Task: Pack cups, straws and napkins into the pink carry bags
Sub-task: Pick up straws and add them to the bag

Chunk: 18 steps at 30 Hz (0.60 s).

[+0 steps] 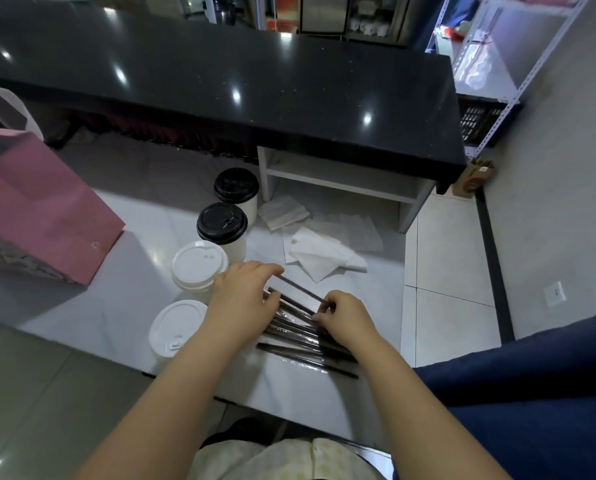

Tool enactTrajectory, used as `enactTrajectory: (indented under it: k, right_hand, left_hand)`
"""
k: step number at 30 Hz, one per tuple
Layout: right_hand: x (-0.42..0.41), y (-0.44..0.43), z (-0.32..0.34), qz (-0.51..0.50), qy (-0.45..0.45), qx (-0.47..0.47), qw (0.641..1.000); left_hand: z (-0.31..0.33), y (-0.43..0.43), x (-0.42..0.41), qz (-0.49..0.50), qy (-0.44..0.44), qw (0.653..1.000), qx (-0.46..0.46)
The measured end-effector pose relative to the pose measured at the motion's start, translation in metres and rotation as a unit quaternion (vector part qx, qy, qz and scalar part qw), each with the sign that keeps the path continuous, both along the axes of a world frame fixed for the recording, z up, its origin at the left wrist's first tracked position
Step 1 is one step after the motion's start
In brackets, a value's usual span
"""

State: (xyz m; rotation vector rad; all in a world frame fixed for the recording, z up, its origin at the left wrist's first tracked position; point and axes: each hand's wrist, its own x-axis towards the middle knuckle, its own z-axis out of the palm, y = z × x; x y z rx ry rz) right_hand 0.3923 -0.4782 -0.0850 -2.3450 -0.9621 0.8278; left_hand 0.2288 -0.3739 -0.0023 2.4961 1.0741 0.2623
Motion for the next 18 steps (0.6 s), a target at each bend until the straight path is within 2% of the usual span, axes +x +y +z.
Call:
enactTrajectory:
  k: [9,18]
  right_hand:
    - [0.024,-0.007,0.019,-0.012,0.029,-0.029,0.999]
    - [0.026,-0.006,0.029,-0.011,0.172,0.045,0.984]
  left_hand:
    - [0.007,0.003,0.002,0.011,0.006,1.0,0.008]
    - [0.021,0.0,-0.001,0.024,0.002,0.999,0.033]
